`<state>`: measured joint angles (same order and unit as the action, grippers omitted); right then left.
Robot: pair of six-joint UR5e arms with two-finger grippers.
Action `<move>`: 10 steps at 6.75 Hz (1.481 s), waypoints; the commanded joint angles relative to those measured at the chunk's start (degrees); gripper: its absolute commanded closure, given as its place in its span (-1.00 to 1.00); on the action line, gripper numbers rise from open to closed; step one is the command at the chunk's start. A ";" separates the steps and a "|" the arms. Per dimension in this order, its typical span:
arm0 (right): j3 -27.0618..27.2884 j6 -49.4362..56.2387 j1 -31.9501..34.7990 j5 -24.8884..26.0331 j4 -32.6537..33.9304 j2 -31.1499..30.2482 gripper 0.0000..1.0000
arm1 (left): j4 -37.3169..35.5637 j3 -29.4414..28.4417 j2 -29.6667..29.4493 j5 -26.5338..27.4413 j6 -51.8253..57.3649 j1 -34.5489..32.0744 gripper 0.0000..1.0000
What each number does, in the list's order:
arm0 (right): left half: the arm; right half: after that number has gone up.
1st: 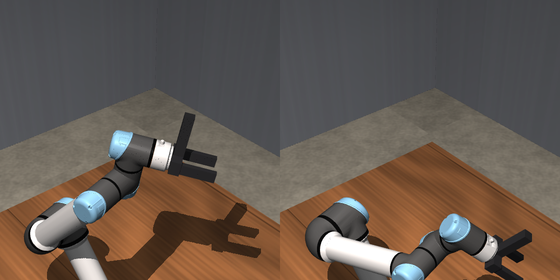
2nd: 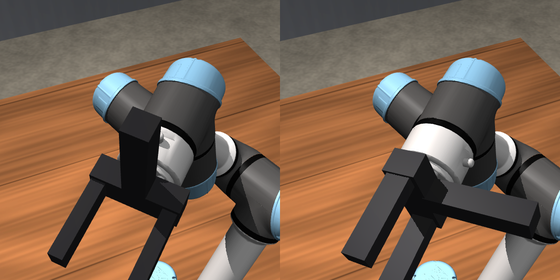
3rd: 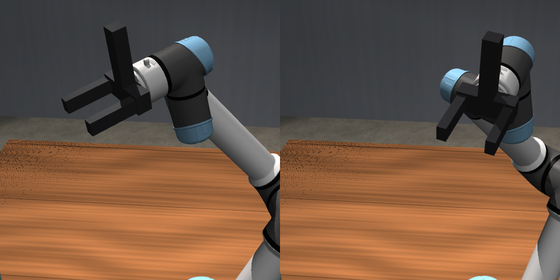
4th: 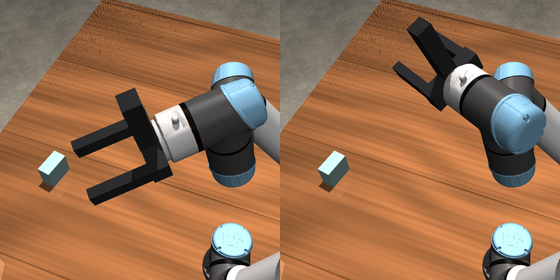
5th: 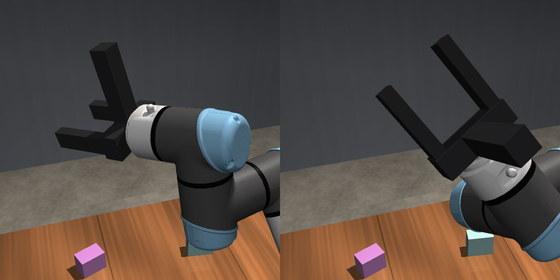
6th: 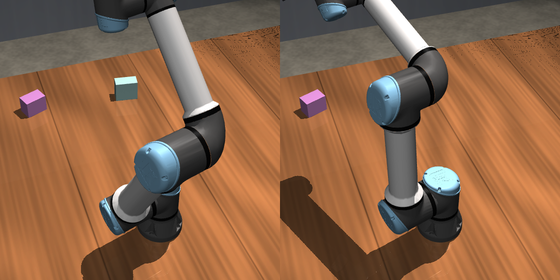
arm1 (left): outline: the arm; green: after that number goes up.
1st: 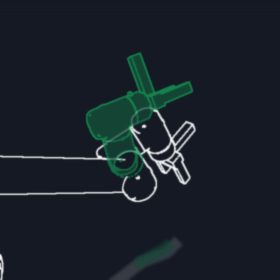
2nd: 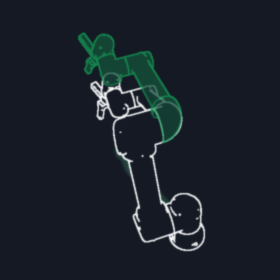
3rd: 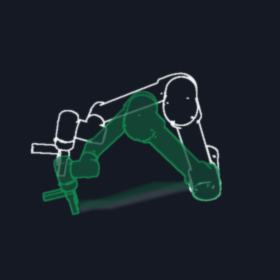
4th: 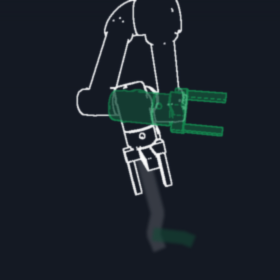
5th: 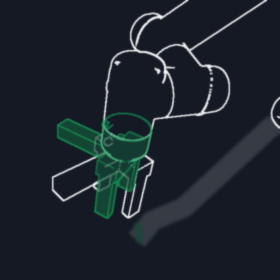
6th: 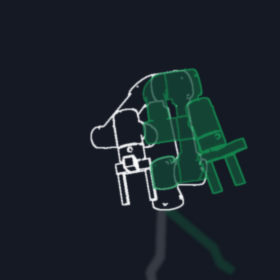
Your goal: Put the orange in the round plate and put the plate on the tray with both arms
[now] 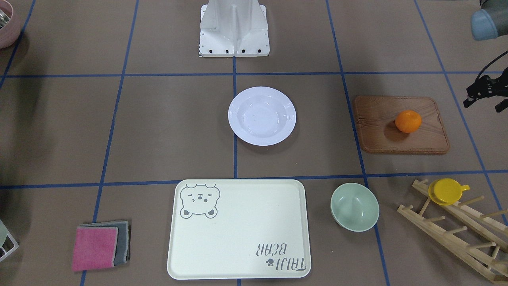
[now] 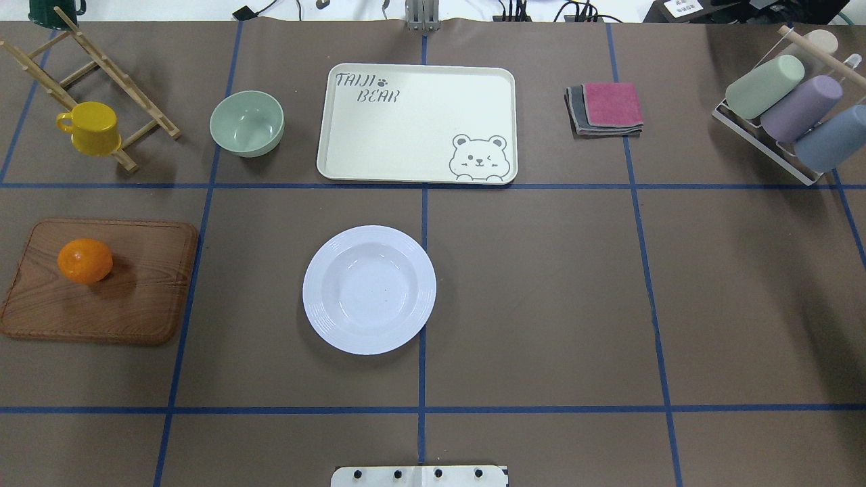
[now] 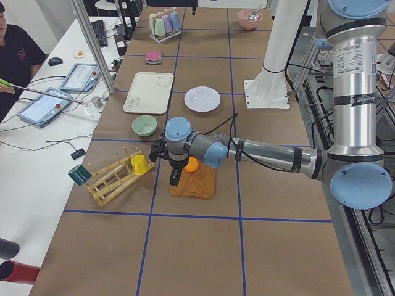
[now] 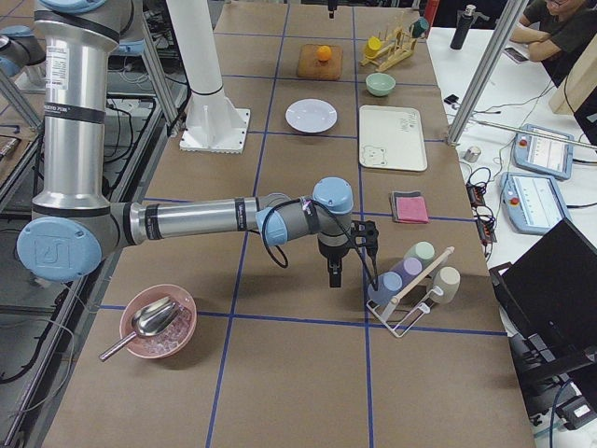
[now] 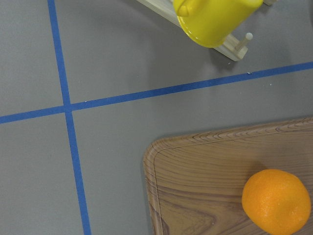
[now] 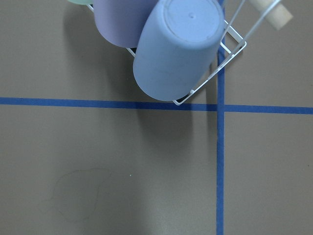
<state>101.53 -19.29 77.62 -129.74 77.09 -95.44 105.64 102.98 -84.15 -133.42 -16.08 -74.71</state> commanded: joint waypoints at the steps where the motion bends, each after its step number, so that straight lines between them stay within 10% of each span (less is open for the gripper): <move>1: 0.42 -0.04 -1.23 -0.25 -0.01 1.39 -1.00 | 0.00 0.29 -0.05 0.00 -0.09 0.00 -0.98; 6: 4.47 -18.06 -15.33 -11.50 -5.32 14.38 -1.00 | -0.26 1.52 -0.92 0.09 -8.59 1.49 -0.99; 10: -6.15 -67.92 -32.48 -1.28 -51.35 18.18 -1.00 | 2.53 2.75 -0.84 2.81 -20.18 8.69 -0.98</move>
<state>98.15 -76.82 50.06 -136.62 37.06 -78.63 106.54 105.63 -85.06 -131.36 -32.52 -67.76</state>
